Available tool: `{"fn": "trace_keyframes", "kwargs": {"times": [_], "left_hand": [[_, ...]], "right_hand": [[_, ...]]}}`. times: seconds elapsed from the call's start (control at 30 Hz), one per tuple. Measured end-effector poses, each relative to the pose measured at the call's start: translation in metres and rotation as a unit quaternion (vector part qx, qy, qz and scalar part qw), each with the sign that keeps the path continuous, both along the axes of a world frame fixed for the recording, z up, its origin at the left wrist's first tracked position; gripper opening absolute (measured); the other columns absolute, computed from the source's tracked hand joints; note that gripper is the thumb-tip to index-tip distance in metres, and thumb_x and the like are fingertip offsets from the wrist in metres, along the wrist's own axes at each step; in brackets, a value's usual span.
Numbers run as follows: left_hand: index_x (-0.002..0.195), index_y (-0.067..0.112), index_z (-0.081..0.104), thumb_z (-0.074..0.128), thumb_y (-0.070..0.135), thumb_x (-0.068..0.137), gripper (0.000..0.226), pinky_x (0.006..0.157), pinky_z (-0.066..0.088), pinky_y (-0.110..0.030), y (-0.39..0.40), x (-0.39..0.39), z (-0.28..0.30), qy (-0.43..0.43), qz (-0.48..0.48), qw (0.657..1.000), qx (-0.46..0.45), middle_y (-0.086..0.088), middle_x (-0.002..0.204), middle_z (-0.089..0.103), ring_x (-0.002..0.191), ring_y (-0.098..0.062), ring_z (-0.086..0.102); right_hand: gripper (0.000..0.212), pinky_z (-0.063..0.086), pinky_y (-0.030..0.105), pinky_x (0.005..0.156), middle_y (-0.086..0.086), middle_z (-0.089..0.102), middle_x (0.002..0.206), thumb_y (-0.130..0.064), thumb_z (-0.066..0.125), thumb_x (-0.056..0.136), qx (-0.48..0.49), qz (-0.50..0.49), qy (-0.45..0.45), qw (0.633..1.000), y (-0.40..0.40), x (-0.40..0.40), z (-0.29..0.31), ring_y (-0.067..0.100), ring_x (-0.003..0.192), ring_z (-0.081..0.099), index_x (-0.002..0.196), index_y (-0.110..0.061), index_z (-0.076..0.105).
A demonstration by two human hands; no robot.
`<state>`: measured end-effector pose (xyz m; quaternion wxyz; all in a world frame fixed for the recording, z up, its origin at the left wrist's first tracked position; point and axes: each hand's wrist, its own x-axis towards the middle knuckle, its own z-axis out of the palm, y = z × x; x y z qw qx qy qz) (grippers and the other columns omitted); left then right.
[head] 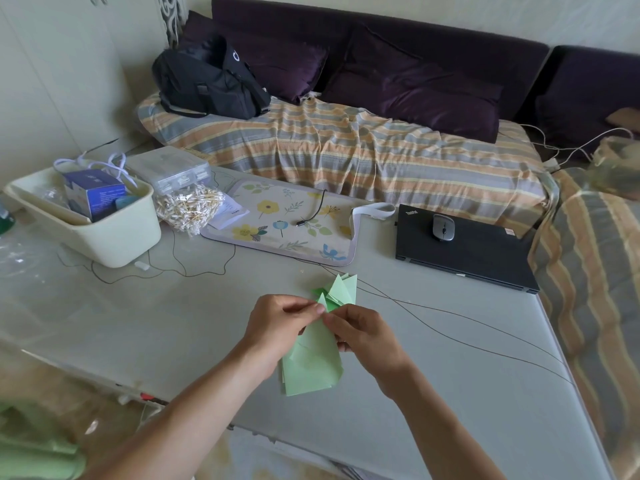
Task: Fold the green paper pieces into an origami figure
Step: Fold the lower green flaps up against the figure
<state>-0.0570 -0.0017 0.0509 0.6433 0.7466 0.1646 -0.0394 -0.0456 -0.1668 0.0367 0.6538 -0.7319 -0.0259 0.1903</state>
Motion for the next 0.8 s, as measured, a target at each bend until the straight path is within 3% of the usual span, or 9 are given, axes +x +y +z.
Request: {"fn": "trace_keyframes", "kwargs": {"times": [0.13, 0.23, 0.4, 0.63, 0.7, 0.8], "left_hand": [[0.085, 0.018, 0.082, 0.081, 0.024, 0.083, 0.006, 0.056, 0.047, -0.015, -0.0018, -0.0014, 0.0009, 0.011, 0.008, 1.000, -0.020, 0.002, 0.072, 0.077, 0.054, -0.002, 0.061], [0.083, 0.014, 0.082, 0.079, 0.020, 0.084, 0.006, 0.054, 0.047, -0.014, -0.0035, -0.0021, 0.0036, 0.018, 0.009, 0.999, -0.041, -0.002, 0.071, 0.077, 0.053, -0.007, 0.062], [0.095, 0.005, 0.078, 0.074, 0.009, 0.090, 0.008, 0.046, 0.042, -0.009, -0.0058, -0.0029, 0.0074, 0.017, -0.003, 0.995, -0.099, 0.010, 0.051, 0.064, 0.040, 0.002, 0.054], [0.091, 0.010, 0.081, 0.080, 0.012, 0.084, 0.008, 0.050, 0.045, -0.011, -0.0059, -0.0013, 0.0055, 0.007, 0.015, 0.995, -0.098, -0.001, 0.071, 0.074, 0.048, -0.002, 0.055], [0.091, 0.010, 0.081, 0.081, 0.013, 0.083, 0.008, 0.049, 0.045, -0.011, -0.0056, -0.0010, 0.0051, 0.008, 0.019, 0.995, -0.098, -0.001, 0.070, 0.073, 0.047, -0.002, 0.053], [0.090, 0.008, 0.081, 0.081, 0.012, 0.083, 0.008, 0.047, 0.043, -0.011, -0.0063, -0.0008, 0.0059, 0.009, 0.022, 0.995, -0.101, 0.005, 0.058, 0.066, 0.042, -0.002, 0.049]], "right_hand": [[0.017, 0.050, 0.020, 0.064, -0.005, 0.067, 0.070, -0.019, 0.066, 0.097, -0.008, -0.004, -0.017, 1.000, 0.0010, -0.0003, 0.0030, 0.009, 0.066, 0.060, 0.083, -0.008, 0.069], [0.018, 0.050, 0.020, 0.063, -0.008, 0.065, 0.066, -0.017, 0.066, 0.097, -0.016, 0.001, -0.020, 1.000, 0.0008, 0.0000, 0.0023, 0.007, 0.063, 0.058, 0.081, -0.009, 0.067], [0.019, 0.051, 0.021, 0.063, -0.006, 0.065, 0.066, -0.013, 0.065, 0.097, -0.007, 0.010, -0.018, 1.000, -0.0007, 0.0009, 0.0048, 0.010, 0.063, 0.059, 0.078, -0.011, 0.066], [0.026, 0.047, 0.021, 0.064, -0.006, 0.061, 0.068, -0.023, 0.070, 0.095, -0.011, 0.048, -0.004, 0.999, -0.0011, -0.0026, 0.0052, 0.012, 0.065, 0.055, 0.071, -0.016, 0.066], [0.035, 0.039, 0.018, 0.059, -0.004, 0.052, 0.064, -0.024, 0.072, 0.094, -0.031, 0.058, -0.013, 0.998, -0.0009, -0.0038, 0.0051, 0.012, 0.061, 0.046, 0.067, -0.006, 0.057], [0.041, 0.034, 0.020, 0.057, 0.003, 0.048, 0.069, -0.024, 0.073, 0.092, -0.044, 0.057, -0.030, 0.997, -0.0009, -0.0043, 0.0045, 0.012, 0.063, 0.040, 0.080, 0.011, 0.054]]}}
